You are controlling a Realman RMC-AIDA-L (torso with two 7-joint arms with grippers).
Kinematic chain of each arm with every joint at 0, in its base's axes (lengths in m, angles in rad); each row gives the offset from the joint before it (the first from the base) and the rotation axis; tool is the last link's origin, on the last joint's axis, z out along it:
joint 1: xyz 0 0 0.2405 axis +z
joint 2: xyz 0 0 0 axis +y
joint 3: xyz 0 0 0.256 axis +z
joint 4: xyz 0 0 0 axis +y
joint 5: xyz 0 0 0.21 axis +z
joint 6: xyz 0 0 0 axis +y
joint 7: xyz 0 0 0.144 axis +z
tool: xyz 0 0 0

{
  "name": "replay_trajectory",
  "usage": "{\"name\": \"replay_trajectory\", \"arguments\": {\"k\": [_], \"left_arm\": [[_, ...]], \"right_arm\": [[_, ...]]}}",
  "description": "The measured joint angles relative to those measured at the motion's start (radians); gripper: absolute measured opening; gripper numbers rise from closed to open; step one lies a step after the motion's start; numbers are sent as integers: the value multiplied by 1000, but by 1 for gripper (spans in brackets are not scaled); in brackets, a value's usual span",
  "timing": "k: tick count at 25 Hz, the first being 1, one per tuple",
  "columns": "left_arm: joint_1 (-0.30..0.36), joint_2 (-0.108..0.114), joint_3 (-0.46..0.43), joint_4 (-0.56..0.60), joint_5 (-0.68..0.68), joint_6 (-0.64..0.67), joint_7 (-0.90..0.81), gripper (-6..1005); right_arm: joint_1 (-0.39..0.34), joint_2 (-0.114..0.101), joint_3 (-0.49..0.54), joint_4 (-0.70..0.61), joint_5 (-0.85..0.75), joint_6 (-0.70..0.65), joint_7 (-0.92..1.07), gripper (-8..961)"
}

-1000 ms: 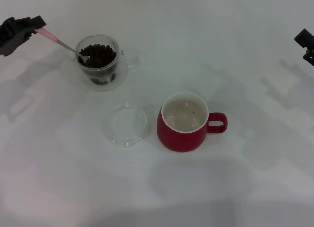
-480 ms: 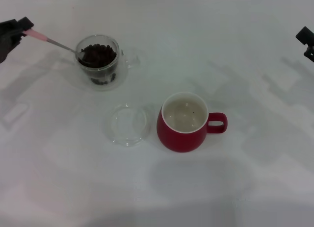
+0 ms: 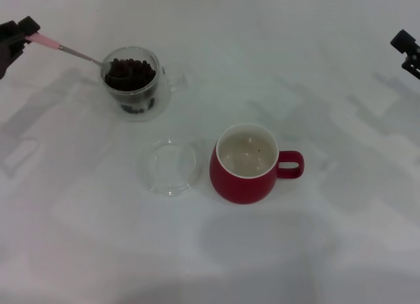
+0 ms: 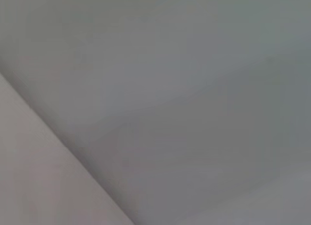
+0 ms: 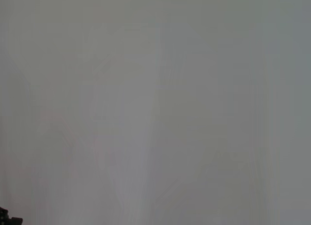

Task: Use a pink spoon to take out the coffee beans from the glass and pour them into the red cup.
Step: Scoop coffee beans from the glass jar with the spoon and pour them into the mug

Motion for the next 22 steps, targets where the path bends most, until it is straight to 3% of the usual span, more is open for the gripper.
{"name": "replay_trajectory", "arguments": {"k": [15,22], "left_arm": [[-65,-21,36,-6,48,70,12,130],[-108,-52,96,-6,59,127,7,130]], "right_arm": [[15,-2,2,-1,-1,15,-15,784],[15,-2,4,-1,2,15,-25,784]]}}
